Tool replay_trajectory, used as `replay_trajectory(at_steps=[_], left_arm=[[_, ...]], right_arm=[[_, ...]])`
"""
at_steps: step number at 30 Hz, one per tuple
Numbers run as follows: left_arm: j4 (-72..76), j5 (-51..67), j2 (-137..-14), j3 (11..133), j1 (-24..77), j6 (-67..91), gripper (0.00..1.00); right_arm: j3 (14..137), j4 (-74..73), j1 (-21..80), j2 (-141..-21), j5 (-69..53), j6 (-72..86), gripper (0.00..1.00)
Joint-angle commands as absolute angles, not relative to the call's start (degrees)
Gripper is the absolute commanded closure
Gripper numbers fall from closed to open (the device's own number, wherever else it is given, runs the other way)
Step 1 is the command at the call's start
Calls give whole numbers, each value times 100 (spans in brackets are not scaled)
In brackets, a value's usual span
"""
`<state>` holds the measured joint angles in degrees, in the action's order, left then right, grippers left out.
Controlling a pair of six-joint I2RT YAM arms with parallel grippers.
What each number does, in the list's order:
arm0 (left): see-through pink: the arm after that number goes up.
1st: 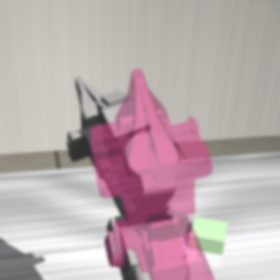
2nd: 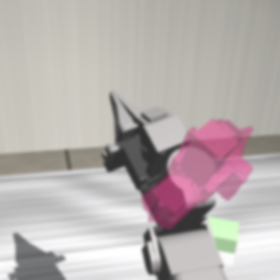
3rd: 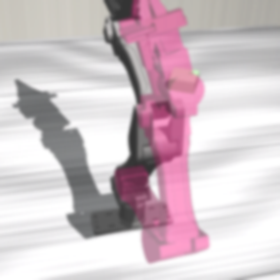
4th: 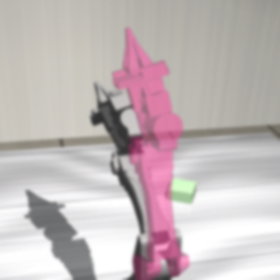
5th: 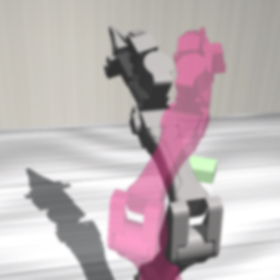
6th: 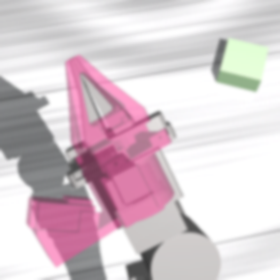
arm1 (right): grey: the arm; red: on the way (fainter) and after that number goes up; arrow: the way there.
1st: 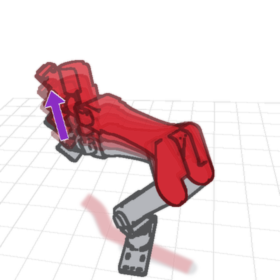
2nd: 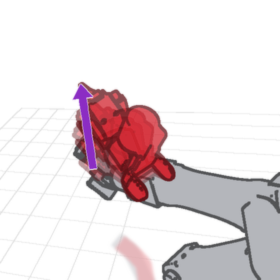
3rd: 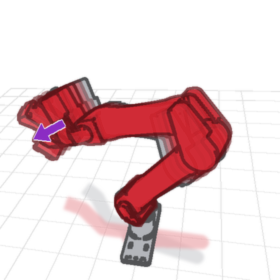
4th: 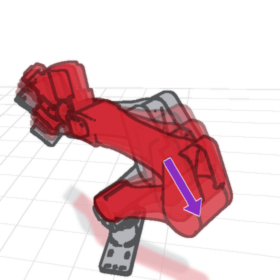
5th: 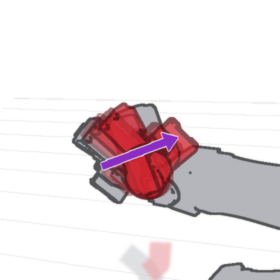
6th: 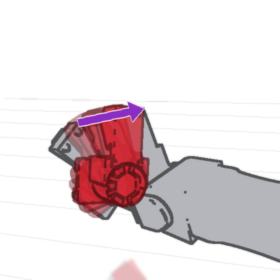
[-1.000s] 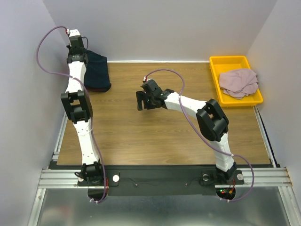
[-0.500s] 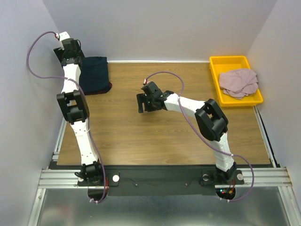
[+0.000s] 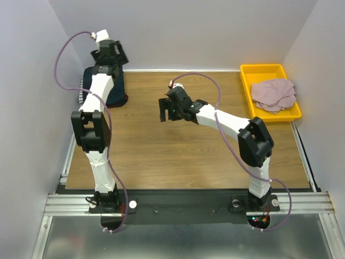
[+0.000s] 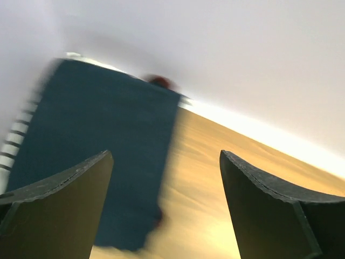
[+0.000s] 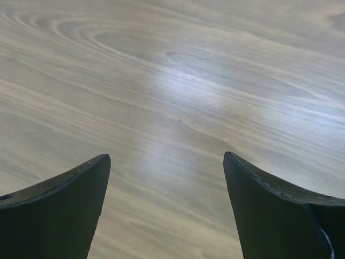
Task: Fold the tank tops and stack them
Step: Neatly place the folded tank top to the corner
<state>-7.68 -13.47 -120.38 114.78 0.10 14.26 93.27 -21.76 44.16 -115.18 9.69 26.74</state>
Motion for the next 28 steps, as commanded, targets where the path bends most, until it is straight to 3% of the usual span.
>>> replay_trajectory(at_steps=[1,6,11,16,21,28], left_arm=[[-413,-1179,-10437,10393,939,1889,8],[-237,-1044,-8906,8783,1984,2294,8],[-492,-1801,-7701,7527,3688,2442,8],[-510,-1951,-6586,6305,4560,2733,8],[-1088,-1960,-6083,5941,5088,2638,8],[-1643,-1469,-6081,6231,5264,2277,8]], right_arm=[[9028,-2048,4377,-10452,1485,2698,7],[8096,-2039,4359,-9248,1959,2953,0],[7131,-2083,4350,-7923,2338,3199,0],[6303,-2135,4342,-6928,2443,3488,0],[5486,-2153,4342,-6014,2470,3691,0],[5168,-2171,4350,-5766,2619,3858,0]])
